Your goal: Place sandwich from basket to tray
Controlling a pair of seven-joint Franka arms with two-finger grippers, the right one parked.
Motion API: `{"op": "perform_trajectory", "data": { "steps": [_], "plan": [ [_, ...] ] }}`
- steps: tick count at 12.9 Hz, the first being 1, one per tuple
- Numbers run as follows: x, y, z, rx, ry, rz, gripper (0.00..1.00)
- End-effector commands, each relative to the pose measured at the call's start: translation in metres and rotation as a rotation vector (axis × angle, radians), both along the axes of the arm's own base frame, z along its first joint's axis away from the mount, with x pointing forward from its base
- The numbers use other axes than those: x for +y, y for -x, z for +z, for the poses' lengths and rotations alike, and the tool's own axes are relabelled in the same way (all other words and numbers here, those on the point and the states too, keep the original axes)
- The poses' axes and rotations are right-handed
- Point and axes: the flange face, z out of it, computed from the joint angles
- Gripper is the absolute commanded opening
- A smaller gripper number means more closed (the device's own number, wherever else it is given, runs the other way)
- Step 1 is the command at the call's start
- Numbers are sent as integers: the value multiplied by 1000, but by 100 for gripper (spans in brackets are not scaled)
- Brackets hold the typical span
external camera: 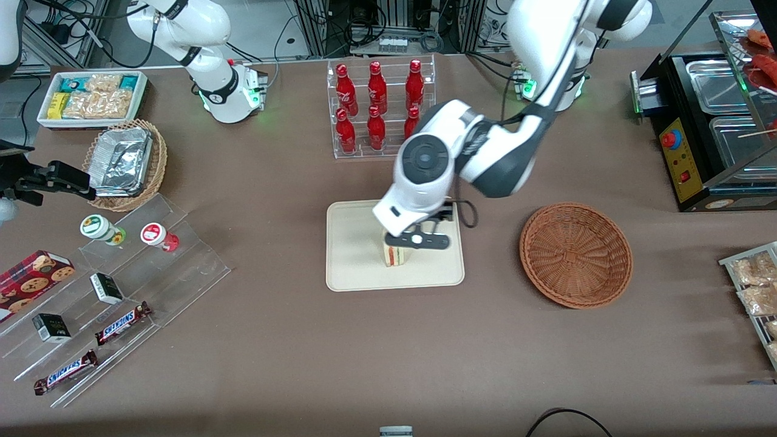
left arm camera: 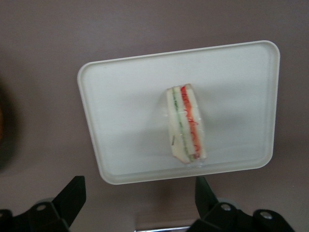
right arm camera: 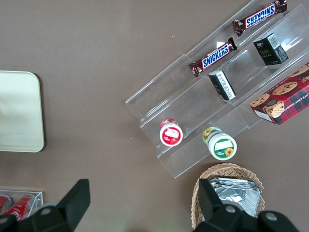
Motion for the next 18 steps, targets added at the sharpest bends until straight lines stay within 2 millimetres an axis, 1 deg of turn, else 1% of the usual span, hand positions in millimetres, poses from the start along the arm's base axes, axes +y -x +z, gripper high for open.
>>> {"op": "perform_trajectory", "data": {
  "steps": [1, 2, 4, 5, 8, 11, 12, 14, 15, 16, 17, 18],
  "plan": [
    [39, 7, 17, -23, -53, 2, 100],
    [57, -1, 23, -34, -52, 19, 100],
    [90, -13, 36, -34, -34, -48, 100],
    [110, -19, 39, -33, -30, -55, 100],
    [142, -29, 46, -30, -24, -75, 100],
    [180, -28, 59, -29, -19, -78, 100],
    [187, -22, 67, -35, -14, -100, 100],
    [238, -18, 87, -39, 4, -106, 100],
    [247, -11, 96, -21, 5, -109, 100],
    [263, -8, 104, -1, 1, -92, 100],
    [270, -2, 114, 7, 6, -102, 100],
    [281, 2, 123, 18, 7, -108, 100]
  ]
}}
